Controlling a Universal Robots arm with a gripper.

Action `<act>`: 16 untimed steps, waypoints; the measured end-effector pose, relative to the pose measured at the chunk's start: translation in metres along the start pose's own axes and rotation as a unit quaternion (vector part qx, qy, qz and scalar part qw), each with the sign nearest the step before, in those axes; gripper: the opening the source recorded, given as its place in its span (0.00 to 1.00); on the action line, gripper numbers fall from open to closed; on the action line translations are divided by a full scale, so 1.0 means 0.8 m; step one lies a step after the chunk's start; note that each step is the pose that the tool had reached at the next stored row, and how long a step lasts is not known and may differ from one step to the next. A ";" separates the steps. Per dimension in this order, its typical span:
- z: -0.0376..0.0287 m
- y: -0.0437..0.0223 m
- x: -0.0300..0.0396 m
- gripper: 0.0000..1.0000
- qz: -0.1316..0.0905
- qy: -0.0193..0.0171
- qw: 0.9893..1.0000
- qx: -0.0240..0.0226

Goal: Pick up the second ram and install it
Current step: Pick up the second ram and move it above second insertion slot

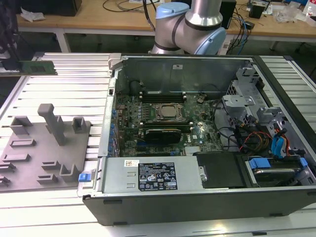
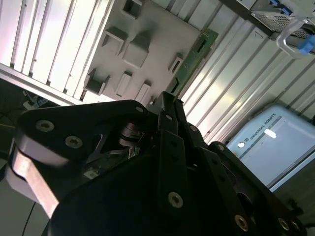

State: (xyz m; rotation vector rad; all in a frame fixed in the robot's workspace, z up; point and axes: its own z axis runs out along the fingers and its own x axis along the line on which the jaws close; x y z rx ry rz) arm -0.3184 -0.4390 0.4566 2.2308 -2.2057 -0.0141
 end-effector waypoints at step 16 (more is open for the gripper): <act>-0.0005 -0.0539 0.0000 0.13 0.000 0.000 1.000 -0.003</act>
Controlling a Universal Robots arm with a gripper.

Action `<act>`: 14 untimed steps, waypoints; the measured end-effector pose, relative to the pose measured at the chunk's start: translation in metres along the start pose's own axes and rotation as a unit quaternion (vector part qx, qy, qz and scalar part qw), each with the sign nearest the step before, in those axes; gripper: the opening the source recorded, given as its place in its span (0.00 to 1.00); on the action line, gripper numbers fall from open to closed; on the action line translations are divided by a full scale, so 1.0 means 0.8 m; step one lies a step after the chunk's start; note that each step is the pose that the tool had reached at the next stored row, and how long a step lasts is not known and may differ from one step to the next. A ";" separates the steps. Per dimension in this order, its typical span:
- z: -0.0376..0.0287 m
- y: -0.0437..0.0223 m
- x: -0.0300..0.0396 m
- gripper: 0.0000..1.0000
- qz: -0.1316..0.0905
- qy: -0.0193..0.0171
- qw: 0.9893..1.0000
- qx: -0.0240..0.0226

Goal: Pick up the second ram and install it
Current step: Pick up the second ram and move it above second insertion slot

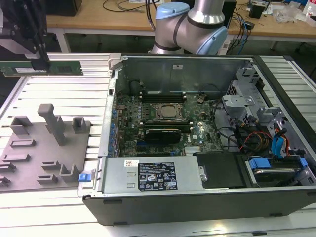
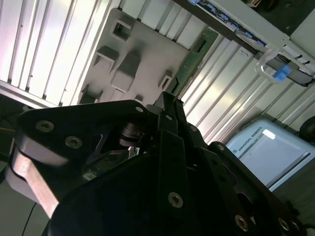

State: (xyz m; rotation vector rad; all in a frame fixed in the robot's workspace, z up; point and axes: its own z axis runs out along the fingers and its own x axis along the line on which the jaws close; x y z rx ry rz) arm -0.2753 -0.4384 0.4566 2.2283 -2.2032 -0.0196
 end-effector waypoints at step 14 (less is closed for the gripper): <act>-0.0007 -0.0534 -0.0005 0.13 0.000 0.000 1.000 -0.002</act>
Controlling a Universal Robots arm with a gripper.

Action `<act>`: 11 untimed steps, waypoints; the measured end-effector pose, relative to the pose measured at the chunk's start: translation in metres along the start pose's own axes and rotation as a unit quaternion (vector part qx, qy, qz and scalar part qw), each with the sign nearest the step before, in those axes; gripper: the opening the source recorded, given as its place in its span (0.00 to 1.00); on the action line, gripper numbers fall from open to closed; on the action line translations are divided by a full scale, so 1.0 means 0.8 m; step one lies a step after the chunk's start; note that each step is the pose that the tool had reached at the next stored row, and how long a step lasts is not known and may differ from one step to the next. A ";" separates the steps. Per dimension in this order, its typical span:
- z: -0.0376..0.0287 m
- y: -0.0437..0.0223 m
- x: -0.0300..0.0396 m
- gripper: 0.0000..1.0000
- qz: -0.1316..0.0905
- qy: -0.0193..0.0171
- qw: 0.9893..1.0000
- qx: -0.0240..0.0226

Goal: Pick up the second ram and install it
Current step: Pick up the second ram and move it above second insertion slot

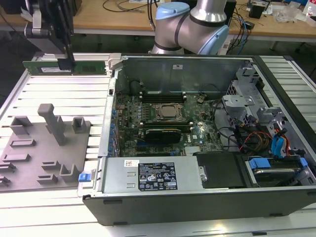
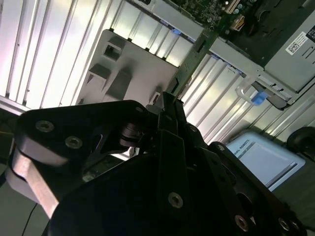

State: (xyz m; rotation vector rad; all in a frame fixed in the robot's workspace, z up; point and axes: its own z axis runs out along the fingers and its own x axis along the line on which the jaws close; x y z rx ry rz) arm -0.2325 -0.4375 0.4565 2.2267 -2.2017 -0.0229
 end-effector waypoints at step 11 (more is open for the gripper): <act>0.0002 -0.0380 0.0002 0.13 0.000 0.000 1.000 -0.001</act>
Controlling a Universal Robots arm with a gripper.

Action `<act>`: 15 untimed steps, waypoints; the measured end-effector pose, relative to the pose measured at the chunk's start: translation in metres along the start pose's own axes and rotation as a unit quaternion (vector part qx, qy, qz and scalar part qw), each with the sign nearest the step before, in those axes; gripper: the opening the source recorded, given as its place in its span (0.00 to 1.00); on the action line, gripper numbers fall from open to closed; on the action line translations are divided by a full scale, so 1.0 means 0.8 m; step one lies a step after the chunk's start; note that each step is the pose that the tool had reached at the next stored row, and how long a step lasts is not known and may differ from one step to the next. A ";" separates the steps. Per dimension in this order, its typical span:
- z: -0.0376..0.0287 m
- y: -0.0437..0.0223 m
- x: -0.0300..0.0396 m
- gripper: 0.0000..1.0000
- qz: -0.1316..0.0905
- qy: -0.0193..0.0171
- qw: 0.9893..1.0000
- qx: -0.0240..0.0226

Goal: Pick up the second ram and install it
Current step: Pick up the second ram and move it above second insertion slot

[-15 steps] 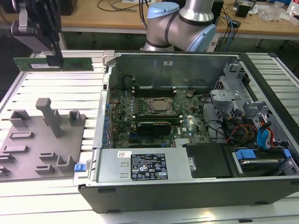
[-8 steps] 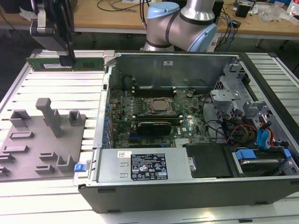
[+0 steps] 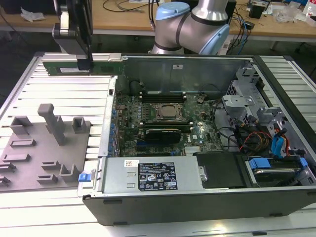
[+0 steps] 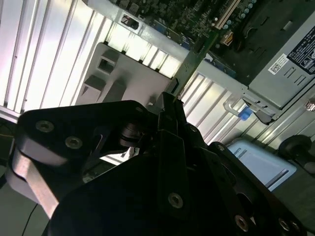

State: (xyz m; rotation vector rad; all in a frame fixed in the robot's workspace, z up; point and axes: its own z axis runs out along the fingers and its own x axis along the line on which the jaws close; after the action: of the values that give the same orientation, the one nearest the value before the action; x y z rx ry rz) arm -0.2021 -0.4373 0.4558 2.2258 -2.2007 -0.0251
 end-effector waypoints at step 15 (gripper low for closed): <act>0.0006 -0.0375 0.0003 0.13 0.000 0.000 1.000 -0.001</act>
State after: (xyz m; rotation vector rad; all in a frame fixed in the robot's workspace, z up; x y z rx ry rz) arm -0.1721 -0.4372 0.4548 2.2250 -2.2001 -0.0266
